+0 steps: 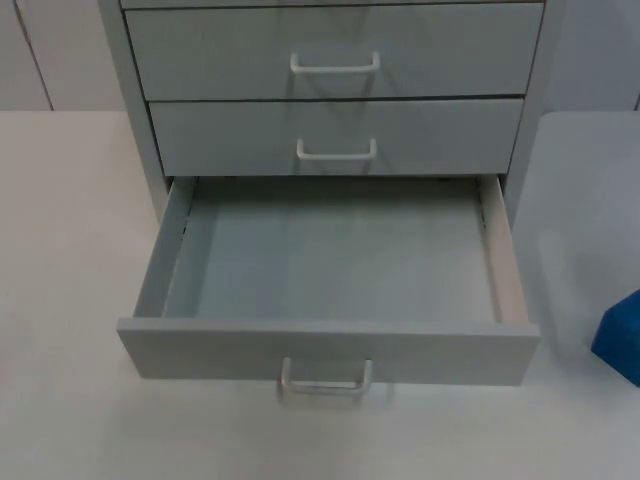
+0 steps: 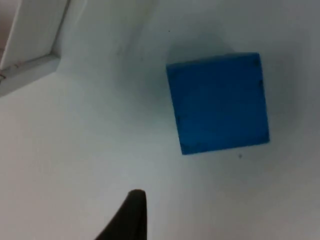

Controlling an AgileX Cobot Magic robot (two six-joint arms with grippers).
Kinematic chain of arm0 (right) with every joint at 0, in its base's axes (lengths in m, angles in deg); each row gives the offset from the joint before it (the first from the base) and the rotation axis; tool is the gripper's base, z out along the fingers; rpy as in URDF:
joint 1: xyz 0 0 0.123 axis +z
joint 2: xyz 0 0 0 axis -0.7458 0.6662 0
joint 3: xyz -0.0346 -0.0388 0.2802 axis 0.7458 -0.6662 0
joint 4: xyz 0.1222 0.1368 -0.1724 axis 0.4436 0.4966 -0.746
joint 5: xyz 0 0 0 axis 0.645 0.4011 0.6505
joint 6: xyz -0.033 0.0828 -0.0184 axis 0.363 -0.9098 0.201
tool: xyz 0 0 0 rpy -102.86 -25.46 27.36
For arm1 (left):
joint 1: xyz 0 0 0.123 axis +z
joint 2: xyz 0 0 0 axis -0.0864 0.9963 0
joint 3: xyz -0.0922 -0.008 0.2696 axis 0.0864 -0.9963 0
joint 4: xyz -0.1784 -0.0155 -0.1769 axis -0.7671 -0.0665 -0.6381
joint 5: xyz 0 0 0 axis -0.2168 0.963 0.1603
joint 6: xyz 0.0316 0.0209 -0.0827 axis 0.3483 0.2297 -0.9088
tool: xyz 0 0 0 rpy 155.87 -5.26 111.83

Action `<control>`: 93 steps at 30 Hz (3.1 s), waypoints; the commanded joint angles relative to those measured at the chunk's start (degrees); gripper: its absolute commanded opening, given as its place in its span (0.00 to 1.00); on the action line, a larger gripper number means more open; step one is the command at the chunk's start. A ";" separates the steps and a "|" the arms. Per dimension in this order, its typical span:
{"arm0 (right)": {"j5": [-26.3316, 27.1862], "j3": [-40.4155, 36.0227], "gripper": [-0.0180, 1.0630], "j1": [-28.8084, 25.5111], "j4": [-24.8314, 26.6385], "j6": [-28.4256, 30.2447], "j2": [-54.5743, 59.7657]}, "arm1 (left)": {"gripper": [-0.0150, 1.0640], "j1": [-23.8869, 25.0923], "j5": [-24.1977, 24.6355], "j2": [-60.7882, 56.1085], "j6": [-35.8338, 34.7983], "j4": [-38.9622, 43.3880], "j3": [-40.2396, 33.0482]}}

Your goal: Open the drawer with the left hand, place the block into the drawer with the right hand, then close the drawer with the left hand.

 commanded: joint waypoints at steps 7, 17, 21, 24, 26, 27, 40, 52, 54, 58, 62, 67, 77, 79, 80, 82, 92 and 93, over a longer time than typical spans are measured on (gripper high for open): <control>7.91 0.40 0.99 3.66 -0.28 1.06 6.85 | 0.97 0.10 0.09 -0.31 0.18 0.29 -0.10; 12.32 0.40 0.98 3.66 -0.28 0.90 14.71 | 0.97 0.10 0.09 -0.31 0.18 0.29 -0.10; 12.69 0.40 0.88 3.66 -0.28 0.90 16.09 | 0.97 0.10 0.09 -0.31 0.18 0.29 -0.10; 12.69 0.40 0.64 3.66 -0.40 0.65 16.03 | 0.97 0.10 0.09 -0.31 0.18 0.29 -0.10; 12.69 0.40 0.46 3.66 -1.25 -0.31 16.03 | 0.97 0.10 0.09 -0.31 0.18 0.29 -0.10; 12.26 0.40 0.33 3.66 -2.49 -1.58 16.03 | 0.97 0.10 0.09 -0.31 0.18 0.29 -0.10; 4.89 0.40 0.01 3.66 -6.11 -5.88 4.41 | 0.97 0.10 0.09 -0.31 0.18 0.29 -0.10; -0.40 0.40 0.01 3.66 -4.62 -12.05 -14.75 | 0.97 0.10 0.09 -0.31 0.18 -0.05 -0.10; -0.54 0.40 0.01 3.66 -4.03 -12.05 -15.07 | 0.97 0.10 0.09 -0.31 0.18 -0.32 -0.10; -0.90 0.40 0.01 4.14 1.37 -12.05 -15.21 | 0.97 0.10 -0.02 -0.31 0.18 -0.43 -0.10; 0.22 0.40 0.01 7.52 1.04 -13.39 -15.21 | 0.97 0.10 -0.02 -0.31 0.18 -0.59 -0.10; 5.05 0.40 0.01 13.58 0.10 -19.52 -15.09 | 0.97 0.10 -0.13 -0.31 0.18 -0.67 -0.10; 5.32 7.64 0.01 26.36 -6.60 -33.64 -4.60 | 0.97 0.10 -0.24 -0.31 0.18 -1.34 -0.10; 5.29 10.58 0.01 28.69 -6.60 -34.68 -0.63 | 0.97 0.10 -0.24 -0.31 0.18 -1.34 -0.10; 5.29 10.58 0.01 28.69 -6.60 -34.68 -0.63 | 0.97 0.10 -0.24 -0.31 0.18 -1.34 -0.10; 5.87 13.40 0.01 30.75 -8.59 -37.91 3.67 | 0.97 0.10 -0.24 -0.31 0.18 -1.44 -0.10; 13.41 16.50 0.01 34.76 -24.16 -58.60 15.63 | 0.97 0.10 -0.24 -0.31 0.18 -1.70 -0.10; 14.05 16.50 0.01 34.65 -24.95 -60.25 16.68 | 0.97 0.10 -0.24 -0.31 0.18 -1.70 -0.10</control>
